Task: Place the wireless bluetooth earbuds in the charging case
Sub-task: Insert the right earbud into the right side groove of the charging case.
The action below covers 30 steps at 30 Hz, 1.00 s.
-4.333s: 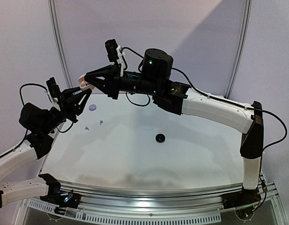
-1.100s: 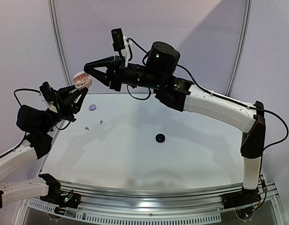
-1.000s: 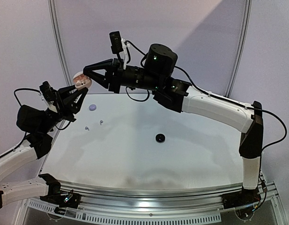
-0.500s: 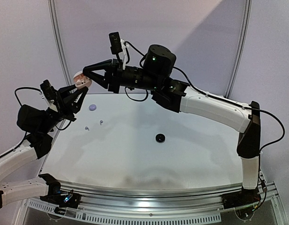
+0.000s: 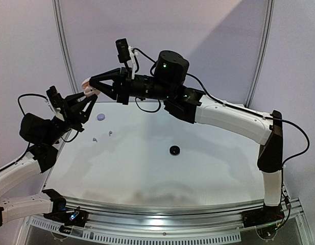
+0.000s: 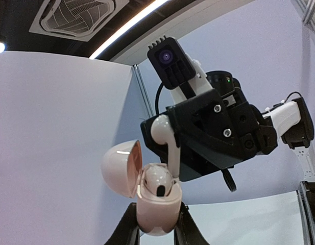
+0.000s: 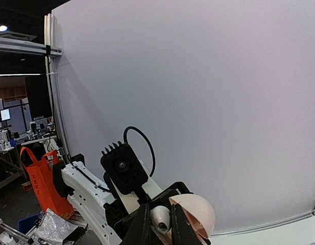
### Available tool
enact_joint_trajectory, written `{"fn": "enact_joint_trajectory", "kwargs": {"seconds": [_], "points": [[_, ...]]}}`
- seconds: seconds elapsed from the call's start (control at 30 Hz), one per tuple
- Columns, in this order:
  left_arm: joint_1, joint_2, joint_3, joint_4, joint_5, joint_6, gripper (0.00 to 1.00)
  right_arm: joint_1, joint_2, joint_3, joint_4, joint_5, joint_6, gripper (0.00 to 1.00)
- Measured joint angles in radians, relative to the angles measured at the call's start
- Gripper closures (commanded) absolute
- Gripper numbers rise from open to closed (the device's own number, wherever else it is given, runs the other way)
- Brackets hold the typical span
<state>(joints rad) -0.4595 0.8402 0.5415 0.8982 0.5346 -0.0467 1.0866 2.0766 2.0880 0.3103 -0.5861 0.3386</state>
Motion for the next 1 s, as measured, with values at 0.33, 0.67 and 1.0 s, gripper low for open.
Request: {"fn": "enact_joint_trajectory", "kwargs": {"seconds": [0.33,0.67,1.0], "points": [[0.000,0.002,0.000,-0.007,0.004,0.000,1.00,0.000,0.000,-0.002,-0.011,0.010,-0.027,1.00],[0.000,0.006,0.000,-0.050,0.004,0.000,1.00,-0.002,-0.023,-0.065,0.004,0.037,-0.049,1.00],[0.000,0.010,0.000,-0.048,0.003,0.000,1.00,-0.002,-0.041,-0.076,-0.020,0.050,-0.079,1.00]]}}
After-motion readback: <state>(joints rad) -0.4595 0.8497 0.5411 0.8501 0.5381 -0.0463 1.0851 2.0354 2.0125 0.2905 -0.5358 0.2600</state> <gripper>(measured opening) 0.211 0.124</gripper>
